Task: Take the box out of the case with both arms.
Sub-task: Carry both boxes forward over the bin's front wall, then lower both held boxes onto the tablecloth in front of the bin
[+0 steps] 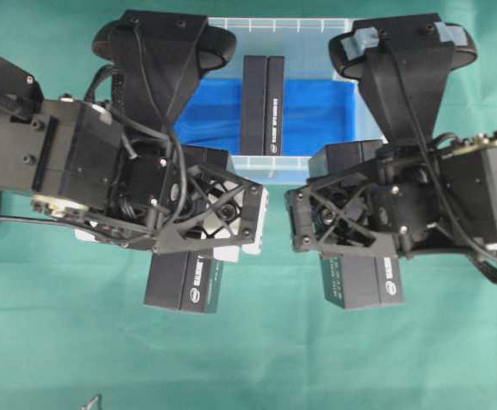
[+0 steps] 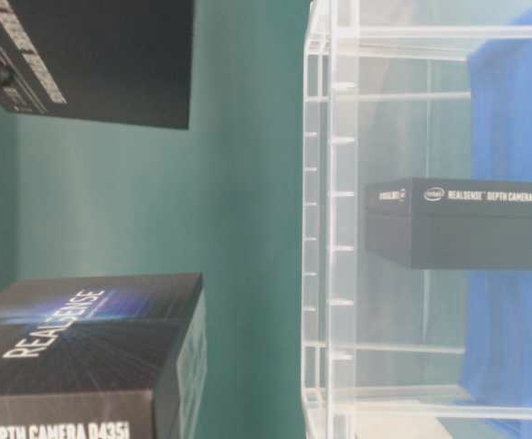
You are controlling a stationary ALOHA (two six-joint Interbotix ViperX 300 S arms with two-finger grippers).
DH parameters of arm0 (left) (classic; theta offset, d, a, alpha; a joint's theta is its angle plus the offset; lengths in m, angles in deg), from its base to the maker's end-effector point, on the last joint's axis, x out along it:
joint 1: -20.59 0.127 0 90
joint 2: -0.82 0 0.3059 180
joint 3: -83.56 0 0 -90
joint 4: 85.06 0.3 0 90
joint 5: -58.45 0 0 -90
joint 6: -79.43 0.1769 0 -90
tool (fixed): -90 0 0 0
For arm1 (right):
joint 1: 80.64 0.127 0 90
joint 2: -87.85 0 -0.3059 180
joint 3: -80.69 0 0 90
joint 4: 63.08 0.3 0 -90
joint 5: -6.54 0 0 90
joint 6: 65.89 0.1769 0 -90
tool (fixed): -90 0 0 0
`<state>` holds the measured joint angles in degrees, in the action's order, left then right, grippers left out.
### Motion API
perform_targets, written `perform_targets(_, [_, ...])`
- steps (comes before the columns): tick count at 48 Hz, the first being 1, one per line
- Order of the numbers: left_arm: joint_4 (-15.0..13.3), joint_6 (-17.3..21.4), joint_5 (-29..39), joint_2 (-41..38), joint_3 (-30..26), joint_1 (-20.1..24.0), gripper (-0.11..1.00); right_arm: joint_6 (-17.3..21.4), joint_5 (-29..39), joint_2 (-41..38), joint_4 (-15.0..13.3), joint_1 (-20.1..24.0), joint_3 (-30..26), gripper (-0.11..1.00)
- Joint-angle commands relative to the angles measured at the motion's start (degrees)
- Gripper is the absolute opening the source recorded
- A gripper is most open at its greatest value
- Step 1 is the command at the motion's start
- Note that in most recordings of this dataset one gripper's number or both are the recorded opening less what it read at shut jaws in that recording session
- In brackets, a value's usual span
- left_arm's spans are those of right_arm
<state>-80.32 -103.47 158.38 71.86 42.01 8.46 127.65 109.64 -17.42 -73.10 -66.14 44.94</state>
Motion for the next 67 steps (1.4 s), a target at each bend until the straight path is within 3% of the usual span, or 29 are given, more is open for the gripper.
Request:
perform_targets(1, [0.35,-0.09,0.53,0.97,-1.76,-0.09,0.63,0.09,0.62,1.23,-0.18,0.35,-1.49,0.65])
perform_targets(30, [1.32,5.63,2.72,1.14,-1.76,0.09,0.63,3.6,2.37,1.05,-0.18,1.85,-1.49,0.65])
perform_targets(40, [0.62,3.87,2.64,1.14,-1.67,-0.35,0.63,4.66,2.29,1.05,0.26,2.37,-1.49,0.65])
perform_targets(52, [0.62,-2.55,2.55,1.05,-1.58,-1.76,0.63,4.39,2.46,1.05,0.44,3.52,-1.49,0.65])
perform_targets(67, [0.62,-3.69,2.11,0.88,-1.41,-2.2,0.63,2.81,3.25,1.05,1.05,3.69,-1.49,0.65])
